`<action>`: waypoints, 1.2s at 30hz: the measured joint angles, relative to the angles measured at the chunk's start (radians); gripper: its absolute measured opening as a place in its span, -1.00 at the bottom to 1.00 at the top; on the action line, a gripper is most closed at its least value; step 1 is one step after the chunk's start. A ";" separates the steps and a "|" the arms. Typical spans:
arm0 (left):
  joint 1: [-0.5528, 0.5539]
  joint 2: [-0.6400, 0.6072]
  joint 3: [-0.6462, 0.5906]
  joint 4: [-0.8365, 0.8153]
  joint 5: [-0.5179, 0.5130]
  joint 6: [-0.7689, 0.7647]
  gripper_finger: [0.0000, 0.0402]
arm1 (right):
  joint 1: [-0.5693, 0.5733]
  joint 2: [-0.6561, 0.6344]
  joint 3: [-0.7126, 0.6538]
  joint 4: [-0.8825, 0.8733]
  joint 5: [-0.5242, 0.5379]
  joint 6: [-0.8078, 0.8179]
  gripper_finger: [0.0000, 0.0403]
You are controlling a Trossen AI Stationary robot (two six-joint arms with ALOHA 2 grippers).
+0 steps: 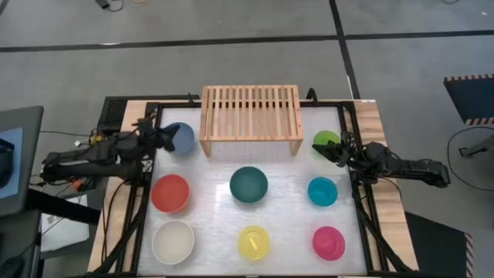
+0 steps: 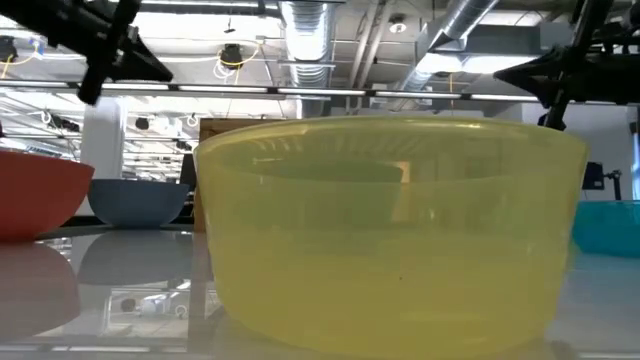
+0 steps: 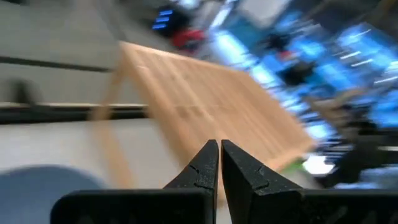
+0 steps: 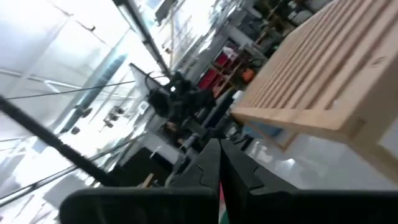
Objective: Place and stack bowls onto a shelf
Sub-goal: Put the dark blue bowl onto the shelf
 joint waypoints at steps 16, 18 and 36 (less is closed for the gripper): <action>0.495 0.486 0.366 -0.705 0.264 -0.074 0.07 | -0.061 0.131 0.002 0.130 0.059 -0.023 -0.35; 0.580 0.541 0.367 -0.699 0.315 -0.030 0.10 | -0.063 0.148 0.002 0.131 0.059 -0.003 -0.32; 1.029 0.937 0.367 -0.688 0.566 0.335 0.09 | -0.014 0.270 0.004 0.170 0.060 0.042 -0.31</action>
